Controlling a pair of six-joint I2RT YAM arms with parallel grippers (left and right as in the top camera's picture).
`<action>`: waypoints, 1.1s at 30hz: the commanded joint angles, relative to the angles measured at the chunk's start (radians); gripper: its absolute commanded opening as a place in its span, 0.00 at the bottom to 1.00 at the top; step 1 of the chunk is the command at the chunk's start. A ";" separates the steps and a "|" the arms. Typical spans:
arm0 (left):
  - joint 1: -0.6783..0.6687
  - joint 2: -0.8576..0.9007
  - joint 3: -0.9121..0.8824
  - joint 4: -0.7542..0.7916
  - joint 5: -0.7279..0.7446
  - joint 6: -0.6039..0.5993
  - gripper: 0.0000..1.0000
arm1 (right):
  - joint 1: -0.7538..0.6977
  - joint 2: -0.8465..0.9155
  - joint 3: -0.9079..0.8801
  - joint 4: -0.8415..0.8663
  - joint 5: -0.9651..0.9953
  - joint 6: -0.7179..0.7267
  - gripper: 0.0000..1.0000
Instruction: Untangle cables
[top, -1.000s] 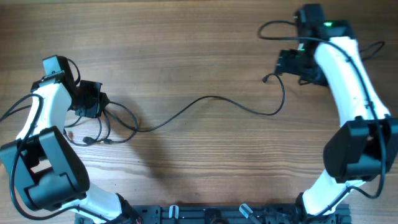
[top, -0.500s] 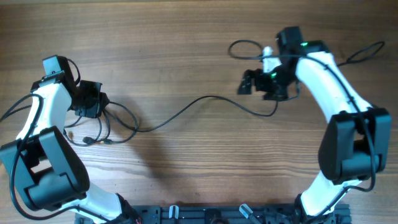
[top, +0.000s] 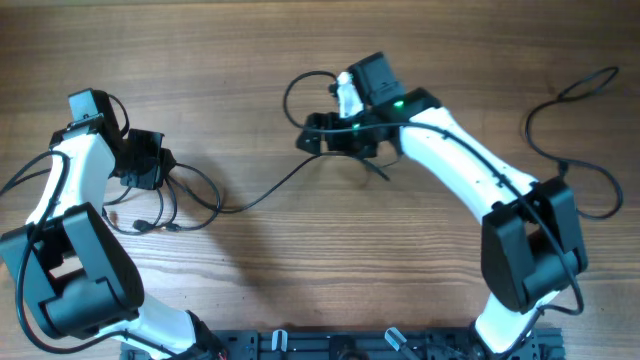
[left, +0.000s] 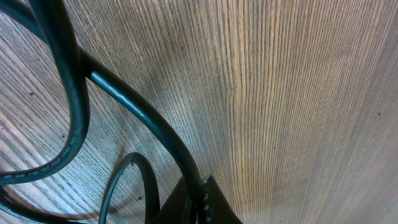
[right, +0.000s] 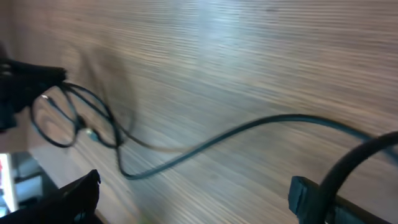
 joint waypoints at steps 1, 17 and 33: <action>-0.004 0.009 -0.009 0.000 -0.013 -0.008 0.06 | 0.068 -0.002 0.000 0.040 0.024 0.165 1.00; -0.004 0.009 -0.009 0.000 -0.013 -0.009 0.06 | 0.262 0.019 0.000 0.050 0.245 0.639 0.95; -0.004 0.009 -0.009 0.000 -0.013 -0.009 0.06 | 0.348 0.168 0.000 0.175 0.264 0.705 0.85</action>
